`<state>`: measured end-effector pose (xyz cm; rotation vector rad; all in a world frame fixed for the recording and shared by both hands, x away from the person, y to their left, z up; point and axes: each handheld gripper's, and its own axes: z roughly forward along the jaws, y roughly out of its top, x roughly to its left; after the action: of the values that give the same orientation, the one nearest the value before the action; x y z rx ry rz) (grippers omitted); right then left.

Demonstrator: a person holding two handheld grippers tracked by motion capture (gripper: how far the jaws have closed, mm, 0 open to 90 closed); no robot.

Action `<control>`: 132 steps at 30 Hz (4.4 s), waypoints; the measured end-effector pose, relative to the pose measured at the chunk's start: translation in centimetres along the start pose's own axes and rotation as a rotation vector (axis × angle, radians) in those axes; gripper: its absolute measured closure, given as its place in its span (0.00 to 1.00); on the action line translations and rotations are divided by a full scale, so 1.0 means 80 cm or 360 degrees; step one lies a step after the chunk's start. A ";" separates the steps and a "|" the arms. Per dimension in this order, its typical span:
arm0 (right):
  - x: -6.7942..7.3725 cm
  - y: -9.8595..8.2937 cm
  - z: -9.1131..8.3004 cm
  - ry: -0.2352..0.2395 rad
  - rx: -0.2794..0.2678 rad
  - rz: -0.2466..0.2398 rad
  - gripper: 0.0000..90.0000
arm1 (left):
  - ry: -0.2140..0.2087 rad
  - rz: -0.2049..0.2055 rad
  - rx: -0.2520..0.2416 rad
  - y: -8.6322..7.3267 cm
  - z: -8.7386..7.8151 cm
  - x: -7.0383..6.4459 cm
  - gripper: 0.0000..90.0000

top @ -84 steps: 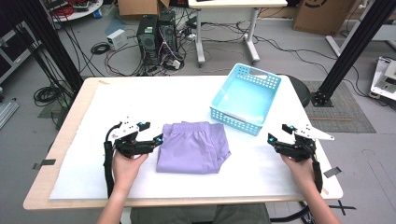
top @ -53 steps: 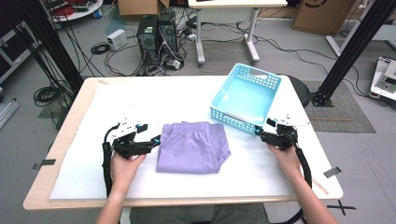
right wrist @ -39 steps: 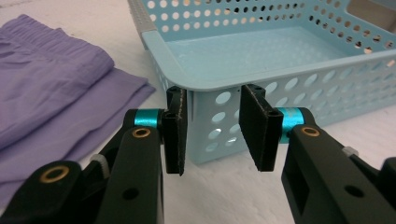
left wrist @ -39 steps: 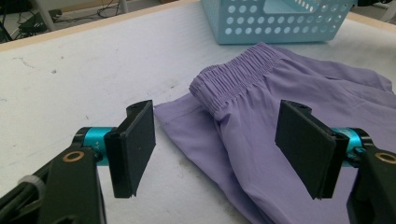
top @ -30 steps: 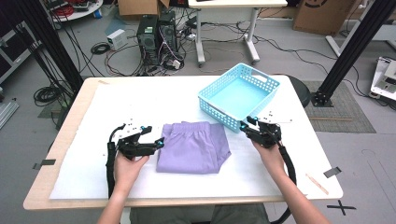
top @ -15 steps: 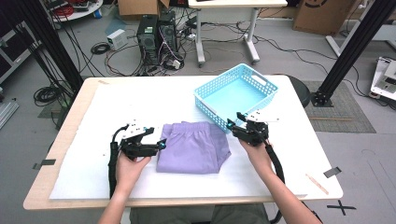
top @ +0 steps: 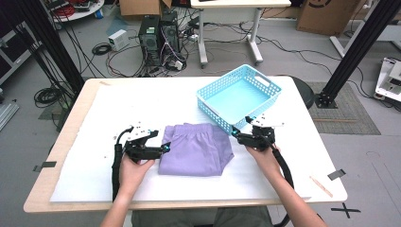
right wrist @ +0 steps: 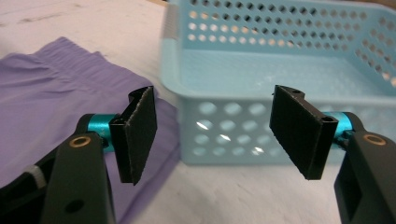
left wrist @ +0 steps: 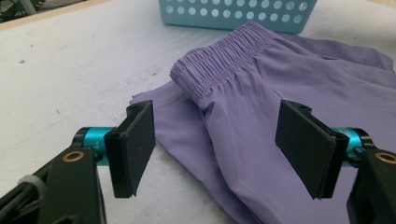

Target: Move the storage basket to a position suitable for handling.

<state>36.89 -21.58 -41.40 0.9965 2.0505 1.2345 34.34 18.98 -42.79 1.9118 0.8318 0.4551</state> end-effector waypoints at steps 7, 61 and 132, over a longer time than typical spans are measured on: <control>0.024 0.029 0.025 0.0065 0.0061 -0.0175 0.44 | -0.0005 0.0007 0.0015 -0.001 0.003 -0.001 0.32; -0.102 0.039 -0.005 -0.0119 -0.0027 0.0140 0.38 | -0.0083 0.0028 -0.0095 0.020 0.015 -0.032 0.32; -0.086 0.011 0.044 0.0146 0.0171 0.0002 0.63 | 0.0139 -0.0237 -0.0040 0.070 0.101 0.052 0.40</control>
<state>43.79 -25.14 -41.64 1.0063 2.2074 1.2016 44.28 15.14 -41.73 1.8025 1.0134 0.4582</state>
